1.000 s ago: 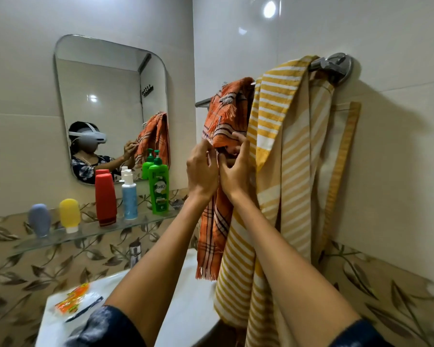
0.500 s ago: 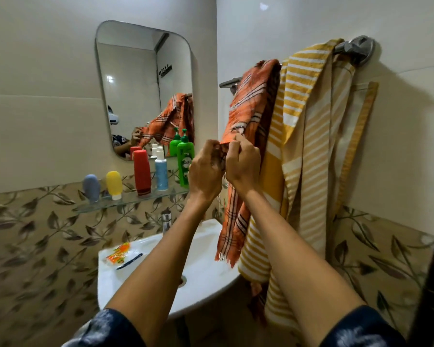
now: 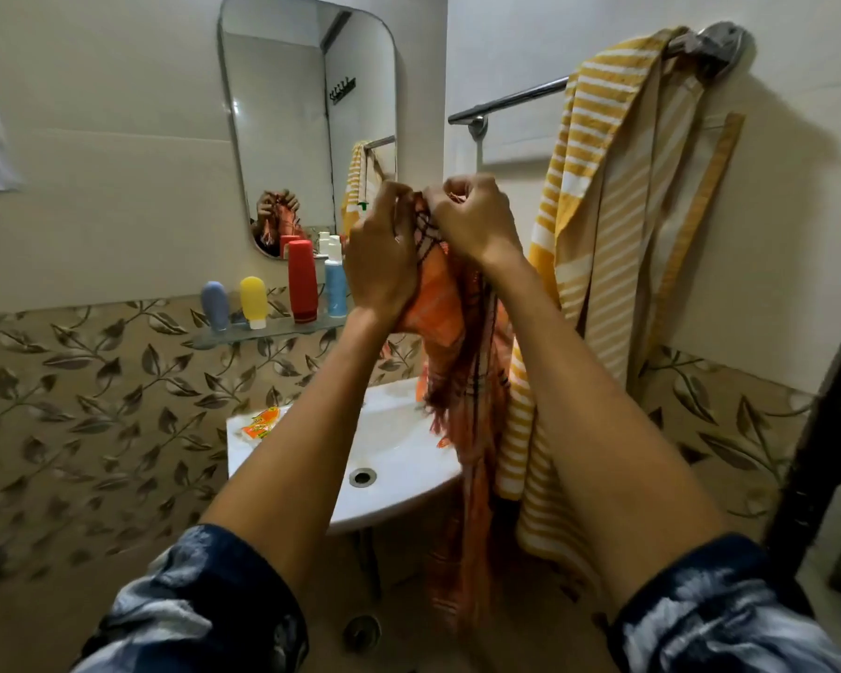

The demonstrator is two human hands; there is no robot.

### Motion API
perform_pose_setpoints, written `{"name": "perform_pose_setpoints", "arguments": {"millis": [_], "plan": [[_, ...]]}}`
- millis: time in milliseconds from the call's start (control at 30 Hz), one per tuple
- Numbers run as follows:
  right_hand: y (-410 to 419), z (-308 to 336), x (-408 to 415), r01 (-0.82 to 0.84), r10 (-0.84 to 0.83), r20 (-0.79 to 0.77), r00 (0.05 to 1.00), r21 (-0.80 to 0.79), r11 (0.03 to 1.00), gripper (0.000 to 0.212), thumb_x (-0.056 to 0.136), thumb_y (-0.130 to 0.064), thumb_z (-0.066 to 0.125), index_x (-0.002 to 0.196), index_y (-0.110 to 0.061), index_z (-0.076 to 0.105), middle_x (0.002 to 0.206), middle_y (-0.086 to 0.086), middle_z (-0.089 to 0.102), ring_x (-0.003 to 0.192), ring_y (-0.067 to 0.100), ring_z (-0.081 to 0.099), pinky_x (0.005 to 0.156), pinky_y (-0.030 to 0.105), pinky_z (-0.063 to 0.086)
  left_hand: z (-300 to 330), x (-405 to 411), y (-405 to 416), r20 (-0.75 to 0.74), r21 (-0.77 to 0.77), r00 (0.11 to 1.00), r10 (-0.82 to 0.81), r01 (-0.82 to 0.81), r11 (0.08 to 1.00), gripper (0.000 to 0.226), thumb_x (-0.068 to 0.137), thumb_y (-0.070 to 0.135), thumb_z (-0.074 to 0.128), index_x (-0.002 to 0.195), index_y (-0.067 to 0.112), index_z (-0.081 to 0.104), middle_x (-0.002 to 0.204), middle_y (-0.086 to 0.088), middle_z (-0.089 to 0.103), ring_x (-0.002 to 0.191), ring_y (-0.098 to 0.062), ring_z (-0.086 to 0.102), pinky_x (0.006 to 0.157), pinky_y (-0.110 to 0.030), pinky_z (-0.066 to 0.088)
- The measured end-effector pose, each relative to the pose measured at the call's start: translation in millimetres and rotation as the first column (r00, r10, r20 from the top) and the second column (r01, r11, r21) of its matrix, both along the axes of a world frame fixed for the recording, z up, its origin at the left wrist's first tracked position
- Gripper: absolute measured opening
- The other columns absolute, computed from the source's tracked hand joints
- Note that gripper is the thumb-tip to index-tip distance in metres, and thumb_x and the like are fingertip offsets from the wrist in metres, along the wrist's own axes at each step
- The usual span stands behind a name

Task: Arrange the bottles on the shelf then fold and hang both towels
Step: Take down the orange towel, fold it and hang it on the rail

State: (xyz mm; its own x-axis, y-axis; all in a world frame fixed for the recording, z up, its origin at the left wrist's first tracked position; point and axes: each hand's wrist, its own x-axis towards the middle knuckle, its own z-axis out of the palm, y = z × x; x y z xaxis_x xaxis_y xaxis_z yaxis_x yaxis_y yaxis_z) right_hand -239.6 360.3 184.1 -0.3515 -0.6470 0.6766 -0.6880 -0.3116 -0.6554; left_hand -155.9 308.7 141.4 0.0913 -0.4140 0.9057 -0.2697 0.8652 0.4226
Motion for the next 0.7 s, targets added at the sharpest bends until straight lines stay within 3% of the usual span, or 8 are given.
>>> {"name": "perform_pose_setpoints", "arguments": {"millis": [133, 233, 367, 467, 567, 633, 700], "plan": [[-2.4, -9.6, -6.9, -0.075, 0.076, -0.001, 0.997, 0.094, 0.993, 0.046, 0.087, -0.037, 0.051, 0.043, -0.022, 0.048, 0.053, -0.01, 0.05, 0.057, 0.01, 0.05, 0.054, 0.026, 0.035, 4.3, 6.5, 3.8, 0.102, 0.028, 0.995, 0.01, -0.013, 1.0, 0.029, 0.099, 0.026, 0.038, 0.106, 0.005, 0.057, 0.093, -0.015, 0.066, 0.078, -0.024, 0.063, 0.062, -0.029, 0.049], [-7.1, -23.6, -14.6, -0.144, 0.136, 0.062, 0.989, 0.16, 0.977, 0.053, 0.089, -0.032, 0.052, 0.038, -0.02, 0.047, 0.045, -0.012, 0.045, 0.05, 0.007, 0.044, 0.051, 0.025, 0.034, -2.5, 7.9, 6.6, 0.234, 0.099, 0.972, 0.033, -0.057, 0.993, 0.028, 0.099, 0.03, 0.039, 0.107, 0.011, 0.058, 0.096, -0.014, 0.067, 0.083, -0.026, 0.063, 0.063, -0.028, 0.044], [-7.9, -45.7, -22.4, -0.31, 0.276, 0.155, 0.949, 0.29, 0.905, 0.035, 0.09, -0.025, 0.054, 0.056, -0.017, 0.056, 0.058, -0.001, 0.053, 0.057, 0.011, 0.049, 0.058, 0.028, 0.042, -7.1, 24.3, 6.9, 0.456, 0.309, 0.887, -0.077, -0.077, 0.948, 0.024, 0.094, 0.035, 0.046, 0.106, 0.021, 0.062, 0.108, -0.009, 0.065, 0.096, -0.024, 0.06, 0.078, -0.032, 0.046], [-5.5, -68.2, -29.0, -0.492, 0.408, 0.277, 0.87, 0.436, 0.753, 0.025, 0.09, -0.027, 0.056, 0.093, -0.006, 0.07, 0.083, 0.01, 0.07, 0.077, 0.02, 0.063, 0.075, 0.033, 0.055, -1.3, 46.7, 10.1, 0.575, 0.55, 0.746, -0.335, -0.049, 0.834, 0.014, 0.092, 0.035, 0.052, 0.1, 0.027, 0.061, 0.105, 0.0, 0.061, 0.088, -0.013, 0.057, 0.073, -0.028, 0.045], [0.1, -88.2, -29.6, -0.718, 0.549, 0.465, 0.695, 0.503, 0.482, 0.023, 0.093, -0.031, 0.053, 0.099, -0.013, 0.066, 0.091, 0.007, 0.071, 0.077, 0.019, 0.067, 0.071, 0.028, 0.058, 4.5, 66.1, 19.2, 0.674, 0.628, 0.615, -0.411, -0.183, 0.756, 0.009, 0.089, 0.036, 0.056, 0.096, 0.032, 0.06, 0.091, 0.011, 0.059, 0.08, -0.009, 0.058, 0.062, -0.021, 0.043], [-0.3, -95.4, -28.1, -0.783, 0.598, 0.514, 0.615, 0.485, 0.388, 0.027, 0.095, -0.031, 0.049, 0.106, -0.01, 0.063, 0.1, 0.009, 0.067, 0.083, 0.019, 0.066, 0.075, 0.028, 0.057, 4.5, 72.5, 24.6, 0.678, 0.642, 0.6, -0.425, -0.201, 0.74, 0.008, 0.089, 0.035, 0.056, 0.092, 0.031, 0.062, 0.09, 0.006, 0.062, 0.079, -0.014, 0.062, 0.06, -0.022, 0.045], [-0.2, -100.3, -24.4, -0.801, 0.619, 0.518, 0.59, 0.471, 0.369, 0.032, 0.097, -0.033, 0.045, 0.111, -0.008, 0.06, 0.104, 0.011, 0.065, 0.088, 0.022, 0.064, 0.08, 0.031, 0.056, 3.0, 76.4, 32.0, 0.662, 0.645, 0.618, -0.424, -0.181, 0.743, 0.011, 0.09, 0.033, 0.055, 0.092, 0.027, 0.065, 0.088, 0.003, 0.064, 0.076, -0.014, 0.062, 0.06, -0.022, 0.046]]}}
